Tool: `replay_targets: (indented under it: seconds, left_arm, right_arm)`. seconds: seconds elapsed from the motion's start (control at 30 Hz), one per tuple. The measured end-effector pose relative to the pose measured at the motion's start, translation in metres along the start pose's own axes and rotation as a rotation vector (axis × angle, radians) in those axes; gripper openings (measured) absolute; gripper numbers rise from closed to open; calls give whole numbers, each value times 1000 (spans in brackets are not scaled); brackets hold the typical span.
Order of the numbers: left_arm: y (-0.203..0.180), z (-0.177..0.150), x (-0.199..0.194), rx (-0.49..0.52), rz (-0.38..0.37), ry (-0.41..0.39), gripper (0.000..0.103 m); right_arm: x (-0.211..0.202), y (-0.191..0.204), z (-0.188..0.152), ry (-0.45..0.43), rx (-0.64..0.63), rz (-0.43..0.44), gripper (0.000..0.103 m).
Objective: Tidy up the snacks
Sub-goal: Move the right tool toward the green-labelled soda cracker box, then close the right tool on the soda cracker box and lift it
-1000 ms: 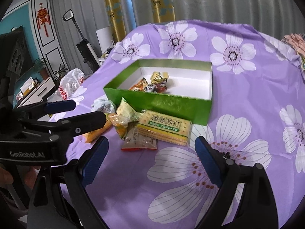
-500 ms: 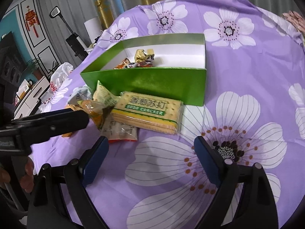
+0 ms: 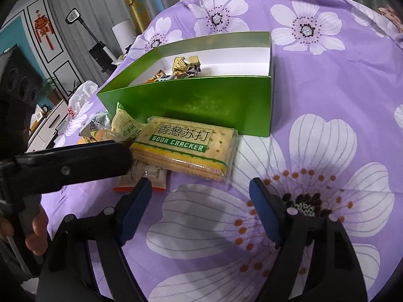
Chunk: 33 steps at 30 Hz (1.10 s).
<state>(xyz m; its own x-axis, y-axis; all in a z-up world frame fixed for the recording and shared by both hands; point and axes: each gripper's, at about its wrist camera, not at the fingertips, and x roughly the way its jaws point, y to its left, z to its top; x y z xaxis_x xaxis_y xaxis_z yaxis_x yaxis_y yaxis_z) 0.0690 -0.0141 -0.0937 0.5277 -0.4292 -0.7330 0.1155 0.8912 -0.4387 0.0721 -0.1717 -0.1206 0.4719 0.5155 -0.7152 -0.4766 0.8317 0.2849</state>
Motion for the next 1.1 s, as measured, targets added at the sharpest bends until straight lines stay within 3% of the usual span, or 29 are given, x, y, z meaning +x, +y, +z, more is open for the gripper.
replay_targets:
  seconds: [0.43,0.57,0.67,0.87,1.1]
  left_arm:
    - [12,16,21,-41,18,51,77]
    - [13,18,24,-46,31,64,64]
    - [10,19,27,-35,56,71,59]
    - [7,19,27,-19,78,72,59]
    - [-3,13,16,3,71,72,59]
  right_arm:
    - [24,-7,20,59,-33,23,69]
    - [27,-7,23,66,-55,21,62]
    - [26,-9,23,66,-63,33,59]
    - [21,-6,20,54,-71,24,51]
    - [5,0,11,25,-57,13,50]
